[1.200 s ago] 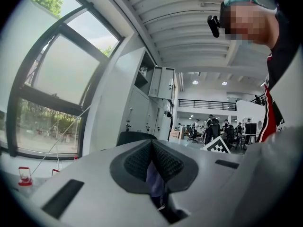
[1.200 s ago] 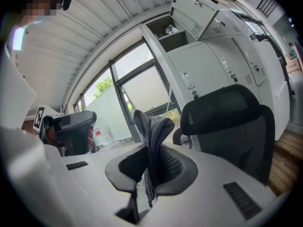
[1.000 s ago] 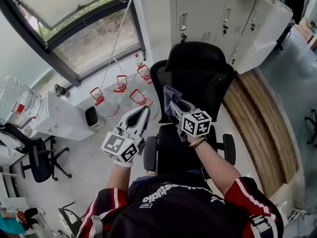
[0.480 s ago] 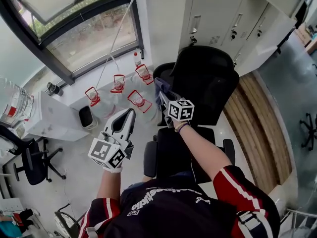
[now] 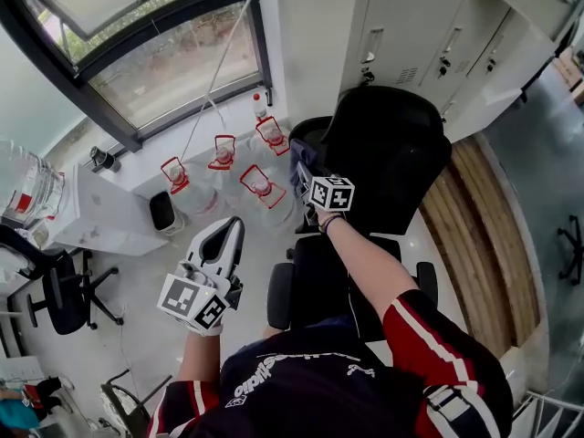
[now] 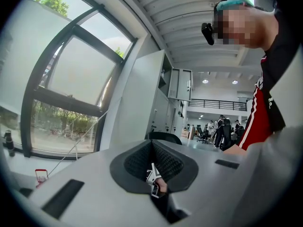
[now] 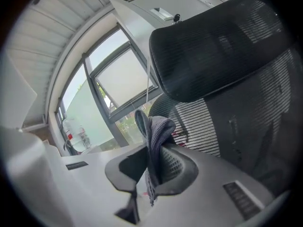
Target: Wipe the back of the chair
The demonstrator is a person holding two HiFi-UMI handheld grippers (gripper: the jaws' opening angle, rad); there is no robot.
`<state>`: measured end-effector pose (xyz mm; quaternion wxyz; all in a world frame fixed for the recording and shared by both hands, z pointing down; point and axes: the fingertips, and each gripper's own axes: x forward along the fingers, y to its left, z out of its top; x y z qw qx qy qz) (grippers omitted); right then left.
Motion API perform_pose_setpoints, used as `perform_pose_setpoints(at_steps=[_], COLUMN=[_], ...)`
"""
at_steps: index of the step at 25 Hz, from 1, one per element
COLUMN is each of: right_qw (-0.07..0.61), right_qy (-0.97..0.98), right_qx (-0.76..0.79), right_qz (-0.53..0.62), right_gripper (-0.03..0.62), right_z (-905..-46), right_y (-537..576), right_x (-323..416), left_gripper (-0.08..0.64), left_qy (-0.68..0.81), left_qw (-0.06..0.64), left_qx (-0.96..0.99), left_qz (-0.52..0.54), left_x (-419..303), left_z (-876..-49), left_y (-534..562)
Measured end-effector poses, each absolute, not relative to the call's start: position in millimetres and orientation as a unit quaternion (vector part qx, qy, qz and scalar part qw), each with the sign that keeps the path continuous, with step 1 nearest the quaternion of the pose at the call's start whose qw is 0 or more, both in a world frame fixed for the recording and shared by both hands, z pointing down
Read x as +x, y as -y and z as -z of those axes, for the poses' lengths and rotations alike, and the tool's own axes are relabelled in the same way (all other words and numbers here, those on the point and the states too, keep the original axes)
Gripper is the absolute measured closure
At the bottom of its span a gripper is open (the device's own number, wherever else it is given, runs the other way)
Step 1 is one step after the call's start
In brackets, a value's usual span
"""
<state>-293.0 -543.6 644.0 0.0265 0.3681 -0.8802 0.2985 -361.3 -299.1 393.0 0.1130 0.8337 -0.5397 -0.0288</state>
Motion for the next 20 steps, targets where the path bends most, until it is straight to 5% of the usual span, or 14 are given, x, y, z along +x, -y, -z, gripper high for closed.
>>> perform_pose_setpoints(at_steps=[20], right_qw=[0.042], right_qy=[0.882], right_qx=[0.387], right_qz=[-0.267], right_gripper=[0.534], right_z=[-653], right_y=[564], right_x=[-189], left_gripper=[0.536], left_qy=[0.549], left_qw=[0.099], left_qx=[0.83], left_qz=[0.023], left_x=[-276], left_z=[-385], left_y=[282])
